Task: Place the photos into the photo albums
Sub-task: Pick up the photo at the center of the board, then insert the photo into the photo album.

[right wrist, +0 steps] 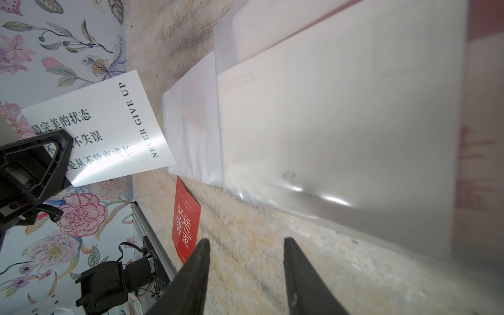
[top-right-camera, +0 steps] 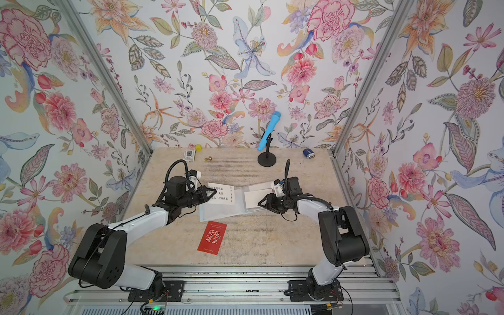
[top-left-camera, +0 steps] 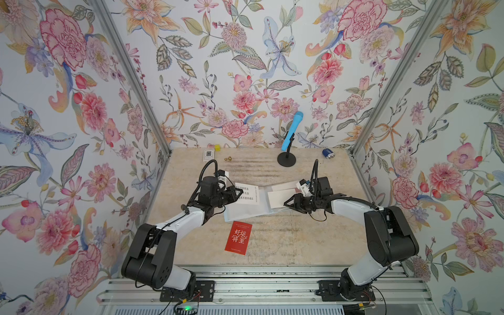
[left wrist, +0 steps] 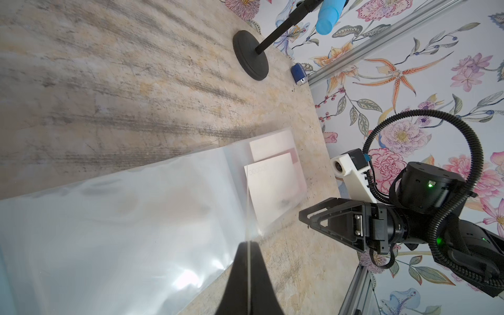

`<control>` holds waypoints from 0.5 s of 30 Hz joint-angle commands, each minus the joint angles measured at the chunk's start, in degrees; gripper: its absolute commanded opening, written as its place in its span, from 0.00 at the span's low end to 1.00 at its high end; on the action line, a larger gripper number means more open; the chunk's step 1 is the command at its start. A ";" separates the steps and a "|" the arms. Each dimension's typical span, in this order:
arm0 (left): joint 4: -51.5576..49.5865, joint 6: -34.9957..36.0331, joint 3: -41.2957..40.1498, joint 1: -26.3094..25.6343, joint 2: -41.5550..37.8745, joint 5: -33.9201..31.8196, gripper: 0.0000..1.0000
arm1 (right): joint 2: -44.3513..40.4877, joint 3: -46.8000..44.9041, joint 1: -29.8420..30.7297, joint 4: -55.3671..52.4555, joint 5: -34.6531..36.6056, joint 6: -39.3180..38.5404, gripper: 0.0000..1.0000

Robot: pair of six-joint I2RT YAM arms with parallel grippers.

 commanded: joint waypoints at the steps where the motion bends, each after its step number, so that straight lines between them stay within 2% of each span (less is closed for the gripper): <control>1: 3.76 -2.33 0.74 0.29 2.12 1.93 0.00 | 1.91 2.06 -0.85 1.32 -0.01 0.83 0.47; 10: 21.09 -13.92 -3.03 0.38 10.32 6.66 0.00 | 1.41 2.11 -1.95 1.24 0.27 0.93 0.47; 15: 21.59 -14.19 -2.92 0.35 11.40 5.85 0.00 | 1.46 2.00 -2.13 1.28 0.24 0.91 0.47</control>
